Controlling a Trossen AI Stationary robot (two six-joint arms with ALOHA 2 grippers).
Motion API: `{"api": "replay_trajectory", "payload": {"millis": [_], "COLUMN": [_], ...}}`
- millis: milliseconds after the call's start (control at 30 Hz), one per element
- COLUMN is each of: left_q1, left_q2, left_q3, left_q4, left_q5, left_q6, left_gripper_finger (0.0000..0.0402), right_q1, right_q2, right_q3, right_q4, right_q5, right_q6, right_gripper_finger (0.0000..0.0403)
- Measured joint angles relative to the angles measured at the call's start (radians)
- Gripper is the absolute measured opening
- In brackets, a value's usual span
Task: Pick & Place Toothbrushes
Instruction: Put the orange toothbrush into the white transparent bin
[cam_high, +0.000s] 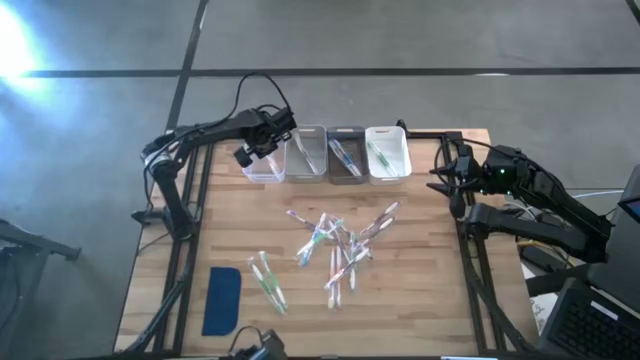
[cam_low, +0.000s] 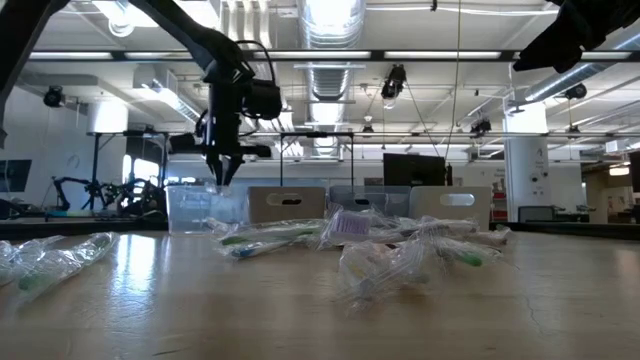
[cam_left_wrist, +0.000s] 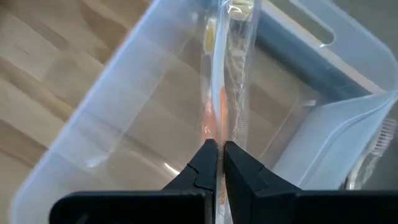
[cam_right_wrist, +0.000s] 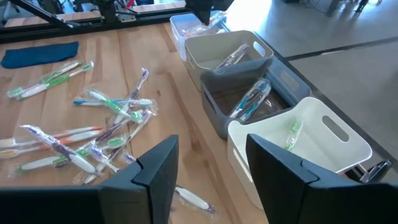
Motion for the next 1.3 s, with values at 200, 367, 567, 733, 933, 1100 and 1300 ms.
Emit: {"api": "replay_trajectory", "payload": {"millis": [200,367,567,733,933,1100,1300], "left_q1": [0.010,0.012,0.018,0.020,0.020,0.020,0.020], "left_q2": [0.000,0.000,0.000,0.000,0.000,0.000,0.000], "left_q3": [-0.073,-0.119,-0.157,-0.197,-0.225,-0.231,-0.231], "left_q4": [0.126,0.149,0.171,0.241,0.273,0.279,0.290], "left_q5": [0.018,0.021,0.023,0.023,0.023,0.022,0.023], "left_q6": [-0.021,-0.021,-0.021,-0.021,-0.019,-0.018,0.009], "left_gripper_finger": [0.0016,0.0016,0.0016,0.0016,0.0016,0.0022,0.0033], "right_q1": [0.000,0.000,0.000,0.000,0.000,0.000,0.000], "right_q2": [0.000,0.000,0.000,0.000,0.000,0.000,0.000], "right_q3": [0.000,0.000,0.000,0.000,0.000,0.000,0.000], "right_q4": [0.000,0.000,0.000,0.000,0.000,0.000,0.000], "right_q5": [0.000,0.000,0.000,0.000,0.000,0.000,0.000], "right_q6": [0.000,0.000,0.000,0.000,0.000,0.000,0.000], "right_gripper_finger": [0.0196,0.0199,0.0186,0.0172,0.0155,0.0142,0.0127]}}
